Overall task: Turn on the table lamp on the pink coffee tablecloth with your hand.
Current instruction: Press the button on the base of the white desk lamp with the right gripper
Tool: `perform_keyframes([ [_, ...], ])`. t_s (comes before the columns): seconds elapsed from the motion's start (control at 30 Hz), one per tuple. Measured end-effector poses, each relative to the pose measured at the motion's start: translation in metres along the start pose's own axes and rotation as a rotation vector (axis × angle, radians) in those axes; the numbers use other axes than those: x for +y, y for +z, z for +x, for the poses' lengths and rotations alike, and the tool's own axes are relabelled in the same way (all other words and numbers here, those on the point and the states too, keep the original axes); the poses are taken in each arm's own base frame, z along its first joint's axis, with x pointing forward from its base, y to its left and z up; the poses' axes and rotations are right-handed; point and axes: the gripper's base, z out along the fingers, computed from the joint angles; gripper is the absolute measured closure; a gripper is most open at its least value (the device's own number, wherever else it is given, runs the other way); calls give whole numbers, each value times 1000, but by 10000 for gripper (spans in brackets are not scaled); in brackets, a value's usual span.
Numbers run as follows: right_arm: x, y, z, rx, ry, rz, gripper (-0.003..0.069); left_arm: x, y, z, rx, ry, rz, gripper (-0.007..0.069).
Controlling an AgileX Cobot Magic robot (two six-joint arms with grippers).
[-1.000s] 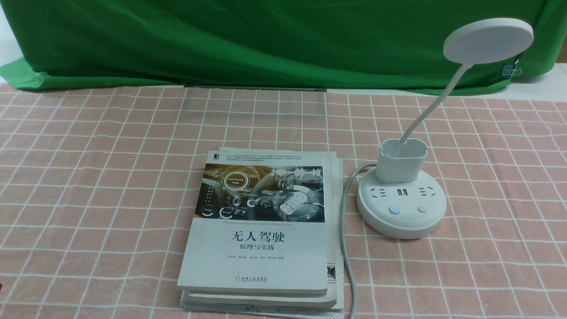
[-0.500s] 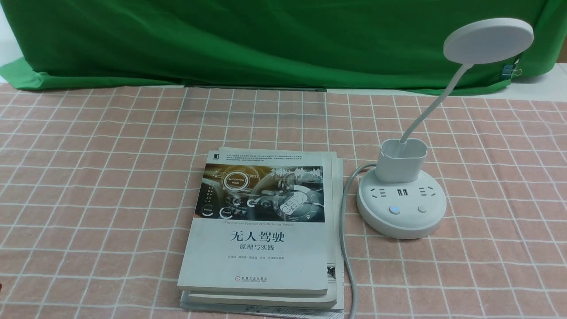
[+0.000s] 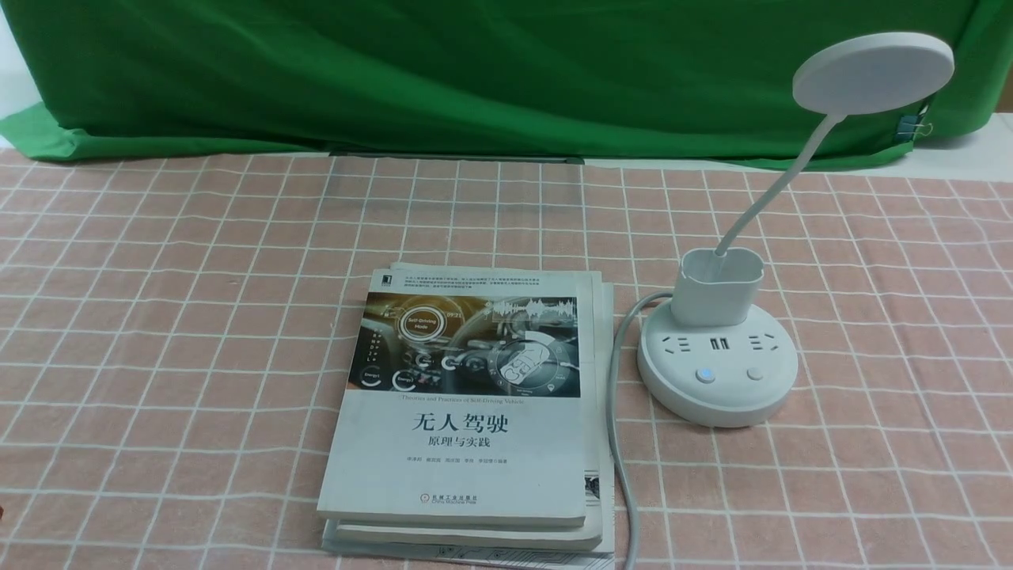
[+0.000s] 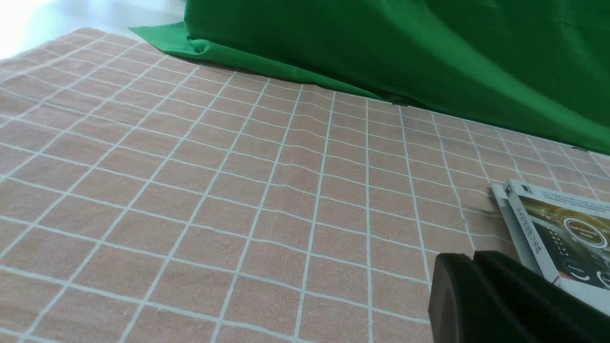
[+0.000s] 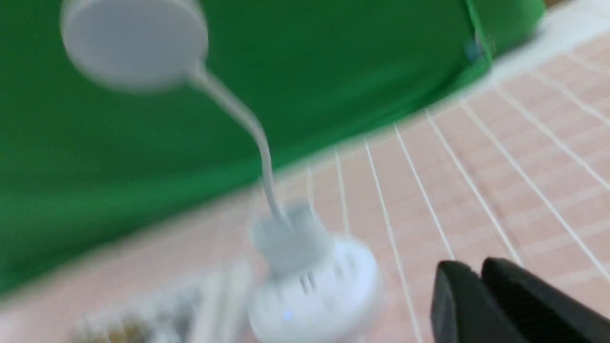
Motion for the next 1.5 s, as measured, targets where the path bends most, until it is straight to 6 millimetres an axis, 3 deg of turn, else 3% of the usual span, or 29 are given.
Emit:
perform_keyframes([
  [0.13, 19, 16, -29, 258, -163, 37, 578, 0, 0, 0, 0, 0, 0, 606],
  [0.27, 38, 58, -47, 554, -326, 55, 576, 0, 0, 0, 0, 0, 0, 606],
  [0.37, 43, 79, -47, 651, -371, 56, 575, 0, 0, 0, 0, 0, 0, 606],
  [0.4, 48, 96, -46, 715, -398, 51, 574, 0, 0, 0, 0, 0, 0, 606],
  [0.57, 59, 127, -35, 833, -455, 25, 571, 0, 0, 0, 0, 0, 0, 606],
  [0.83, 65, 154, -16, 940, -495, 14, 594, 0, 0, 0, 0, 0, 0, 606],
  [1.07, 64, 191, 9, 1032, -480, 18, 615, 0, 0, 0, 0, 0, 0, 606],
  [1.33, 74, 238, 12, 940, -467, -11, 615, 0, 0, 0, 0, 0, 0, 606],
  [1.5, 72, 256, 24, 890, -465, -16, 617, 0, 0, 0, 0, 0, 0, 606],
])
